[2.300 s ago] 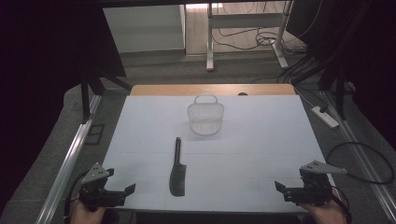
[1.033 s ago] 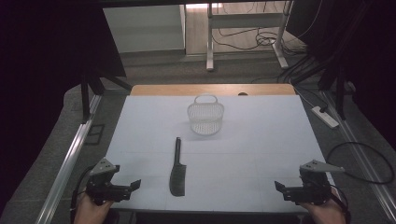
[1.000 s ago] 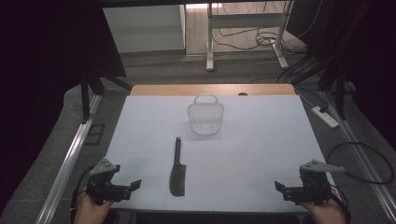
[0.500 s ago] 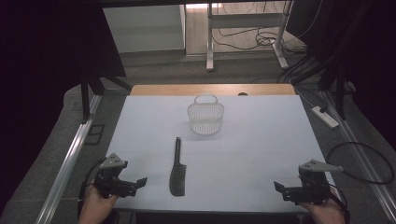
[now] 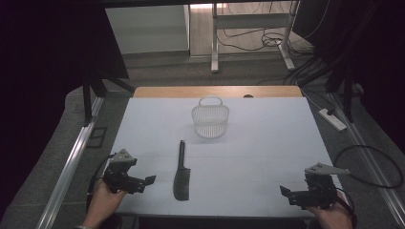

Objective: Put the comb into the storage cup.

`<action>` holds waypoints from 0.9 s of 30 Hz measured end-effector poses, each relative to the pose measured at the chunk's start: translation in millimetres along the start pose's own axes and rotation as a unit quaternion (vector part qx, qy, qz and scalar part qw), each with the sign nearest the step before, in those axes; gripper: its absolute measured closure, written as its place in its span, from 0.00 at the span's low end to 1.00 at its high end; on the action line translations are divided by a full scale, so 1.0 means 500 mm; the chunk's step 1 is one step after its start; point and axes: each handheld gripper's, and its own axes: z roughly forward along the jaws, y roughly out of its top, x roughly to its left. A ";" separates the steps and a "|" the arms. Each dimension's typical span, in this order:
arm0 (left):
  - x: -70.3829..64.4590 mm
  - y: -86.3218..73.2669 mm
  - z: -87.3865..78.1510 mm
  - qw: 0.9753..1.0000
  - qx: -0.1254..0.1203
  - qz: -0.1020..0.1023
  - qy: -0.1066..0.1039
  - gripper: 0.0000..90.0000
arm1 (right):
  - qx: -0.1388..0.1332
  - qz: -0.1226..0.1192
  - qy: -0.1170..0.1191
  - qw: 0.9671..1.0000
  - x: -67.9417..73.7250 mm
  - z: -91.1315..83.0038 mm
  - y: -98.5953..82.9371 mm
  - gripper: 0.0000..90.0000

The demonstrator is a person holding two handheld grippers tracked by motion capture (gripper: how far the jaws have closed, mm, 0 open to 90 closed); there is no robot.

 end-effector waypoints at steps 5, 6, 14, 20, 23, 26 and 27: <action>0.004 0.009 0.008 1.000 0.003 0.002 -0.002 0.00 | 0.000 0.000 0.000 1.000 0.000 0.000 0.000 0.00; 0.005 0.012 0.010 1.000 0.003 0.003 -0.004 0.00 | 0.000 0.000 0.000 1.000 0.000 0.000 0.000 0.00; 0.007 0.037 0.029 1.000 0.006 0.008 -0.013 0.00 | 0.003 0.000 0.001 1.000 0.000 0.002 0.001 0.00; 0.009 0.053 0.041 1.000 0.007 0.007 -0.016 0.00 | 0.005 0.000 0.001 1.000 -0.001 0.002 0.001 0.00; 0.008 0.063 0.049 1.000 0.010 0.012 -0.017 0.00 | 0.005 0.001 0.001 1.000 -0.001 0.003 0.001 0.00; 0.006 0.075 0.059 1.000 0.018 0.015 -0.012 0.00 | 0.006 0.001 0.001 1.000 -0.001 0.003 0.001 0.00; 0.006 0.080 0.064 1.000 0.019 0.016 -0.015 0.00 | 0.006 0.001 0.002 1.000 -0.001 0.003 0.001 0.00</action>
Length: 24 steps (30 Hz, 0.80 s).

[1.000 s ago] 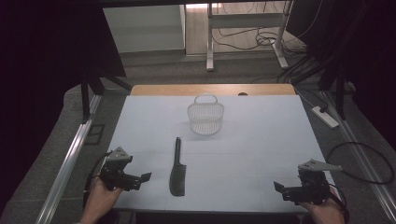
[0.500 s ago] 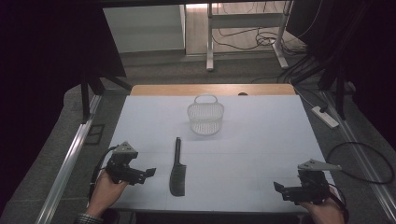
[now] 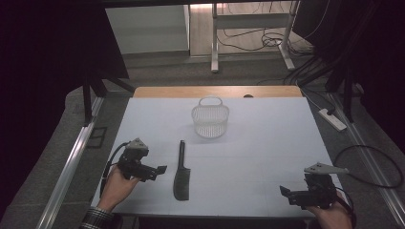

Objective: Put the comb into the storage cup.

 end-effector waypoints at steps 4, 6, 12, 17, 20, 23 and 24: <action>0.000 0.011 0.010 1.000 0.005 0.006 -0.001 0.00 | 0.001 0.001 0.000 1.000 0.000 0.000 0.000 0.00; 0.001 0.018 0.015 1.000 0.007 0.009 -0.003 0.00 | 0.002 0.002 -0.001 1.000 0.000 0.001 0.000 0.00; 0.002 0.038 0.031 1.000 0.008 0.013 -0.012 0.00 | 0.002 0.003 -0.002 1.000 -0.001 0.001 0.000 0.00; -0.001 0.056 0.042 1.000 0.009 0.023 -0.016 0.00 | 0.002 0.002 -0.002 1.000 0.000 0.001 0.000 0.00; -0.002 0.063 0.047 0.999 0.008 0.026 -0.017 0.00 | 0.003 0.002 -0.002 1.000 0.000 0.001 0.000 0.00; -0.005 0.072 0.057 0.999 0.013 0.031 -0.017 0.00 | 0.003 0.003 -0.005 1.000 0.000 0.001 0.000 0.00; -0.005 0.074 0.059 0.999 0.013 0.031 -0.019 0.00 | 0.004 0.003 -0.004 1.000 0.000 0.001 0.000 0.00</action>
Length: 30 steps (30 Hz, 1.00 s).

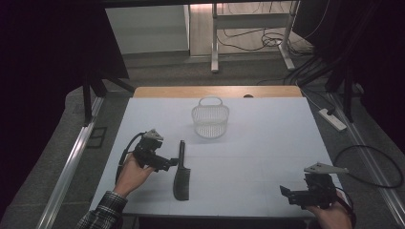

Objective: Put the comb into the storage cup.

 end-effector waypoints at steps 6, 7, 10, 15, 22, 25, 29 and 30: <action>-0.005 0.014 0.013 1.000 0.005 0.008 -0.002 0.00 | 0.001 0.000 -0.001 1.000 0.000 0.000 0.000 0.00; -0.007 0.019 0.017 1.000 0.007 0.011 -0.002 0.00 | 0.001 0.000 0.000 1.000 0.000 0.000 0.000 0.00; -0.010 0.028 0.024 1.000 0.009 0.015 -0.003 0.00 | 0.001 0.001 0.000 1.000 0.000 0.000 0.000 0.00; -0.013 0.040 0.033 1.000 0.012 0.019 -0.002 0.00 | 0.001 0.000 0.000 1.000 0.000 0.001 0.000 0.00; -0.016 0.056 0.048 1.000 0.013 0.024 -0.009 0.00 | 0.002 0.001 0.000 1.000 -0.001 0.001 0.000 0.00; -0.020 0.064 0.055 0.999 0.017 0.027 -0.010 0.00 | 0.002 0.001 0.000 1.000 -0.001 0.001 0.000 0.00; -0.024 0.071 0.063 0.999 0.020 0.031 -0.009 0.00 | 0.003 0.001 0.001 1.000 -0.001 0.001 0.000 0.00; -0.024 0.073 0.066 0.999 0.021 0.032 -0.010 0.00 | 0.003 0.001 0.001 1.000 -0.001 0.001 0.000 0.00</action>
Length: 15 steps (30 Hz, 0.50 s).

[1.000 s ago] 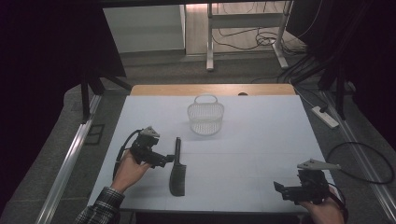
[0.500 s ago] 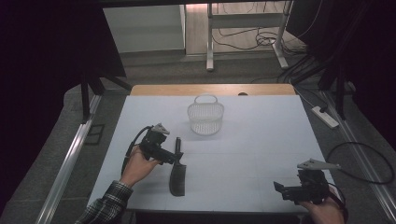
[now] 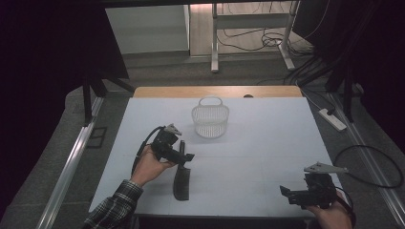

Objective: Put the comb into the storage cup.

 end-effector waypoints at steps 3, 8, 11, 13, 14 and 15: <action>-0.001 0.005 0.007 1.000 0.004 -0.003 0.006 0.04 | 0.002 0.001 0.000 1.000 -0.001 0.000 0.000 0.00; -0.003 0.006 0.008 1.000 0.001 0.001 0.010 0.22 | 0.003 0.001 0.000 1.000 -0.001 0.001 0.000 0.00; -0.002 0.007 0.009 1.000 0.001 0.005 0.012 0.40 | 0.003 0.001 0.001 1.000 -0.001 0.001 0.000 0.00; 0.000 0.007 0.009 1.000 0.003 0.003 0.010 0.50 | 0.003 0.001 0.001 1.000 -0.001 0.001 0.000 0.00; 0.001 0.007 0.010 1.000 0.003 0.004 0.007 0.57 | 0.002 0.001 0.001 1.000 -0.001 0.001 0.000 0.00; 0.002 0.008 0.011 1.000 0.004 0.005 0.005 0.61 | 0.003 0.001 0.001 1.000 -0.001 0.001 0.000 0.00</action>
